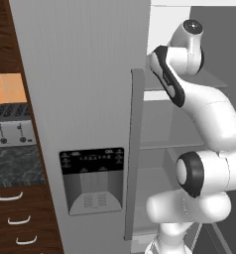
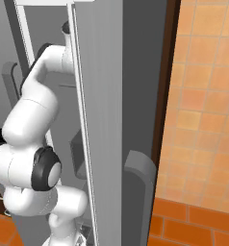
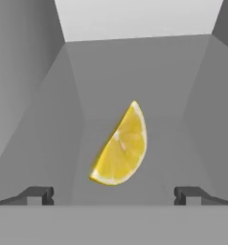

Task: Place one lemon wedge and one steak in each tupperware on the nearby counter, to pack two identical lunches.

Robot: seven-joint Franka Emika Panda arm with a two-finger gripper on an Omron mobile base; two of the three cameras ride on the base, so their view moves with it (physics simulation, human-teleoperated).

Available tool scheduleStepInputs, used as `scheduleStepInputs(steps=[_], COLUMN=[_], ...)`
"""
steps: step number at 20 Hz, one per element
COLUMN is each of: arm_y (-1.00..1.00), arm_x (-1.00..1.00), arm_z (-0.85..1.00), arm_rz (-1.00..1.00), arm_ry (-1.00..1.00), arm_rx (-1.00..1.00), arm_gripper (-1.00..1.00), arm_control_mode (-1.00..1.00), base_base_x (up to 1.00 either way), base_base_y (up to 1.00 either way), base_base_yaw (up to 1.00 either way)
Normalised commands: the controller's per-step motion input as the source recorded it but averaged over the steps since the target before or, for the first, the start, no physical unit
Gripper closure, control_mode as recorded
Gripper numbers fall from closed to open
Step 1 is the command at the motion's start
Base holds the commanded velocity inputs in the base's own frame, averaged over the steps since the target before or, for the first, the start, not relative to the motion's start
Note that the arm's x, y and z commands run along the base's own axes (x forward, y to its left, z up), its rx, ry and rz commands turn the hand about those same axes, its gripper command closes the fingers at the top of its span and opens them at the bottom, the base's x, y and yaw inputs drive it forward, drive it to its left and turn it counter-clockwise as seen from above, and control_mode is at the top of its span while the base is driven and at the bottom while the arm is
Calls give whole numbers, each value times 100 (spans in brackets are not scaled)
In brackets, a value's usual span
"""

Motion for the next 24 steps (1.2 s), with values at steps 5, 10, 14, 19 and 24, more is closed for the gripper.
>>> scheduleStepInputs(steps=[5,10,14,19,24], arm_y=[-14,-4,0,1,0], arm_x=[62,17,0,1,23], arm_z=[-13,-45,-54,-50,-11], arm_rz=[0,0,-2,-4,0], arm_ry=[4,2,4,8,1], arm_rx=[0,-3,-5,-5,0], arm_gripper=[-100,-100,-100,100,100], arm_control_mode=[-100,-100,-100,-100,-100], base_base_x=[0,0,0,0,0], base_base_y=[0,0,0,0,0], base_base_yaw=[0,0,0,0,0])
